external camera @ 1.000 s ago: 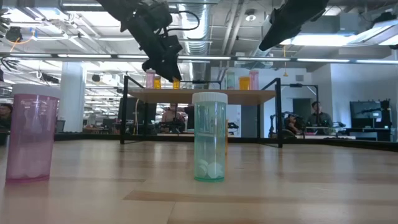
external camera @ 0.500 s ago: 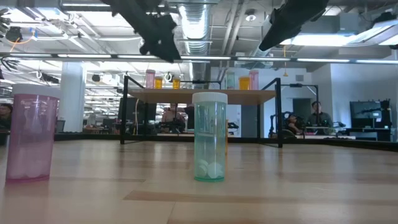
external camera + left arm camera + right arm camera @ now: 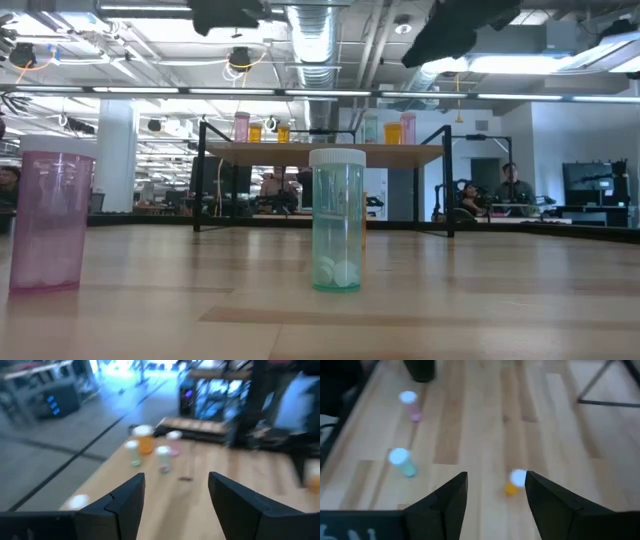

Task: Pick and place medicine bottles onto shelf by color
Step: Put the small orange pill bottle on the shelf

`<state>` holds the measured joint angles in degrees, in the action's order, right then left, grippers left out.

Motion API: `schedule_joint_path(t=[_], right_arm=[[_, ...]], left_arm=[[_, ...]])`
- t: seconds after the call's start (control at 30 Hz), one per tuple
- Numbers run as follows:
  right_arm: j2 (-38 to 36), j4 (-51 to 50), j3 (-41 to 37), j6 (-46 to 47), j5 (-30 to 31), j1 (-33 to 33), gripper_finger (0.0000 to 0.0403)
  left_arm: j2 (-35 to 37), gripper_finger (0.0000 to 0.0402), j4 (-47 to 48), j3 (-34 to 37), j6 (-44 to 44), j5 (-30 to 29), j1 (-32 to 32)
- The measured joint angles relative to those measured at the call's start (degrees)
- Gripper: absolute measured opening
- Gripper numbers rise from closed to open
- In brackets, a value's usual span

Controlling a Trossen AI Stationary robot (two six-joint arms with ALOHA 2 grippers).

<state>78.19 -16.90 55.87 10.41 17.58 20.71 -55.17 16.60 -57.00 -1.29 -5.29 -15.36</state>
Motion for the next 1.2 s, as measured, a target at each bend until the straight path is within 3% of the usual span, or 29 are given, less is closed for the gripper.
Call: schedule_joint_path(t=[0.27, 0.53, 0.7, 0.97, 1.2], right_arm=[[0.02, 17.20, -9.82, 0.07, -1.24, -0.30, 0.0219], [3.24, 23.26, -12.96, 2.26, -1.23, -2.66, 0.0219], [8.17, 25.80, -12.88, 4.14, -2.12, -5.25, 0.0225], [15.26, 31.85, -12.82, 5.21, -6.33, -9.52, 0.0259], [19.08, 34.38, -12.77, 5.22, -8.76, -12.72, 0.0262]], left_arm=[[11.91, 0.0206, -10.79, 14.40, 1.90, -5.26, 14.66], [12.92, 0.0206, -19.60, 23.40, 2.34, -13.48, 24.85], [10.61, 0.0206, -25.05, 26.87, 3.84, -14.62, 27.69], [9.04, 0.0206, -25.31, 27.22, 5.07, -14.97, 28.57], [9.04, 0.0206, -25.18, 27.22, 5.17, -14.96, 28.57]])
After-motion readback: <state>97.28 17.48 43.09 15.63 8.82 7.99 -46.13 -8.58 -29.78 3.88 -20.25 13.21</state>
